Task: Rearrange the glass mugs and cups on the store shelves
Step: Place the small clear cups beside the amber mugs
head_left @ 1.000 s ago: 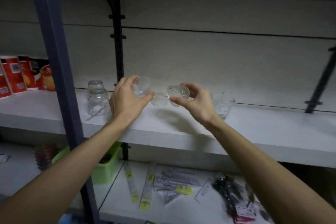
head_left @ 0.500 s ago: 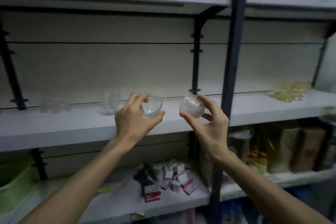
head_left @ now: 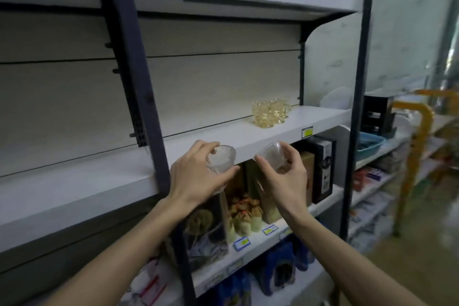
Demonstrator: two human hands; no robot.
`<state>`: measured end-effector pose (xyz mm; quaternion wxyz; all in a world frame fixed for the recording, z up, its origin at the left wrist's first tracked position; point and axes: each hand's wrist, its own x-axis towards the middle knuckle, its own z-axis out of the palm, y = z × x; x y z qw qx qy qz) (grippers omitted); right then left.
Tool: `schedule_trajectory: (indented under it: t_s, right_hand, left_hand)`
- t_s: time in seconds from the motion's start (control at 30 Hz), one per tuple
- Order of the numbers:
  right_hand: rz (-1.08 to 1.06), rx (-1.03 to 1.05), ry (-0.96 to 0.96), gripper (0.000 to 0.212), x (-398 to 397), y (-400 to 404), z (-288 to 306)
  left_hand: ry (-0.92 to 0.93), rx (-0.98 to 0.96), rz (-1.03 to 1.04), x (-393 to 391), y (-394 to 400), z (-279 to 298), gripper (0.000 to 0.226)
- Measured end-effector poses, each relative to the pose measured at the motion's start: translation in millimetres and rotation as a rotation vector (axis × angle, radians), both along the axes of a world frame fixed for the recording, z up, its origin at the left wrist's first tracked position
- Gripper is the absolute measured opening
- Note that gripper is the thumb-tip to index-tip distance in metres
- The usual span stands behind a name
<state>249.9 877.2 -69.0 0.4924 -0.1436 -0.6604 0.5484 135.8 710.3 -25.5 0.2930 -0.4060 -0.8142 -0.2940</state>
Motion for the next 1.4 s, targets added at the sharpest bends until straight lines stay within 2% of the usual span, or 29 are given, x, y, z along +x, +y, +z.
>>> schedule_trajectory:
  t_s: [0.1, 0.27, 0.53, 0.7, 0.9, 1.1, 1.27, 1.4]
  right_hand:
    - [0.032, 0.011, -0.037, 0.076, -24.8, 47.4, -3.5]
    - [0.018, 0.121, -0.134, 0.074, -65.0, 143.9, 8.1]
    - [-0.178, 0.111, -0.288, 0.078, -81.1, 311.0, 34.7]
    - [-0.244, 0.115, -0.357, 0.076, -97.5, 397.4, 37.1]
    - [-0.204, 0.222, -0.438, 0.078, -141.2, 490.4, 39.5]
    - [-0.12, 0.52, -0.661, 0.073, -190.7, 571.0, 44.0]
    - [0.023, 0.474, -0.702, 0.076, -223.6, 608.1, 50.0]
    - [0.067, 0.573, -0.722, 0.078, -237.7, 620.0, 53.6]
  left_hand:
    - [-0.086, 0.053, 0.018, -24.4, 58.5, 2.4, 0.071]
    - [-0.157, 0.121, -0.008, -57.9, 171.0, 11.9, 0.073]
    - [-0.296, 0.063, -0.134, -94.2, 335.2, 17.0, 0.076]
    - [-0.284, -0.095, -0.151, -108.0, 416.3, 13.3, 0.077]
    - [-0.248, -0.211, -0.061, -123.3, 500.8, 7.7, 0.076]
    - [-0.275, -0.376, 0.079, -149.4, 572.7, 5.8, 0.066]
    - [-0.298, -0.445, 0.235, -174.6, 612.5, 11.0, 0.072]
    - [-0.267, -0.456, 0.295, -185.3, 626.3, 3.6, 0.08]
